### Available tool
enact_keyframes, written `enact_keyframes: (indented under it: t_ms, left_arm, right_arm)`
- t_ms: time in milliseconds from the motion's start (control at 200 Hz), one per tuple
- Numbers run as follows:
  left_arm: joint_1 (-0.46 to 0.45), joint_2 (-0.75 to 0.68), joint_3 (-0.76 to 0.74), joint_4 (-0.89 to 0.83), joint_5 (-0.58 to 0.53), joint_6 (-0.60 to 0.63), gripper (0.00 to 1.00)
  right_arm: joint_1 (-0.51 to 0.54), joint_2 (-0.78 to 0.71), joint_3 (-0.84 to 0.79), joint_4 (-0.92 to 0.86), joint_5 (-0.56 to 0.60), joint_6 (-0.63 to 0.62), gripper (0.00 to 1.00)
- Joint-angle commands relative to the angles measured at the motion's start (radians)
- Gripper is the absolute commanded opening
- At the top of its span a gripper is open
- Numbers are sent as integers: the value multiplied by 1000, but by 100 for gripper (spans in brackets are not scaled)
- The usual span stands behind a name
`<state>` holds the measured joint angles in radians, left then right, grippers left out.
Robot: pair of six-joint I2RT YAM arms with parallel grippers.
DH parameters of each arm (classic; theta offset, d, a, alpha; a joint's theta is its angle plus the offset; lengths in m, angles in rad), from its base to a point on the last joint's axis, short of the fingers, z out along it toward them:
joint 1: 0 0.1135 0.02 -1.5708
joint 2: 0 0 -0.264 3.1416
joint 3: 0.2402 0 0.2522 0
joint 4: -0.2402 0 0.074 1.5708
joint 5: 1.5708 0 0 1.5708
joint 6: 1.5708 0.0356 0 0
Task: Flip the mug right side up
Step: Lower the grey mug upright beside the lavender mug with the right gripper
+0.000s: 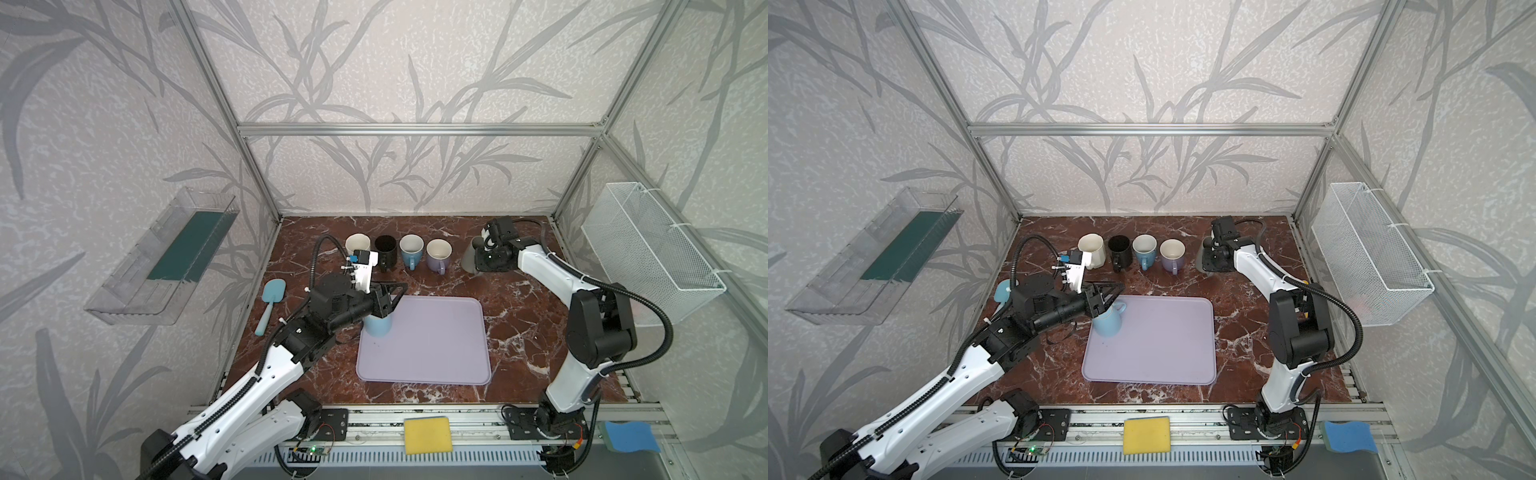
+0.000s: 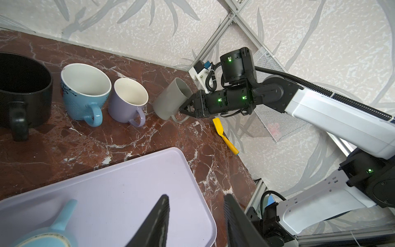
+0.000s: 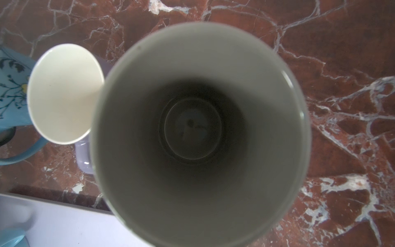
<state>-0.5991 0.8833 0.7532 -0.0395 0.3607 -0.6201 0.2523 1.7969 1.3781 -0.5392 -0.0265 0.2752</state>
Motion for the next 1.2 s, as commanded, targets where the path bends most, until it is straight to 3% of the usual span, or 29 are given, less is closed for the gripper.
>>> enact_keyframes:
  t_ms: [0,1195]
  left_arm:
    - [6,1,40,-2,2,14,45]
    - [6,51,65,-12,21,27,45]
  right_arm:
    - [13,4,61,23,29,-20,0]
    - [78,197,269,-106,116,-42,0]
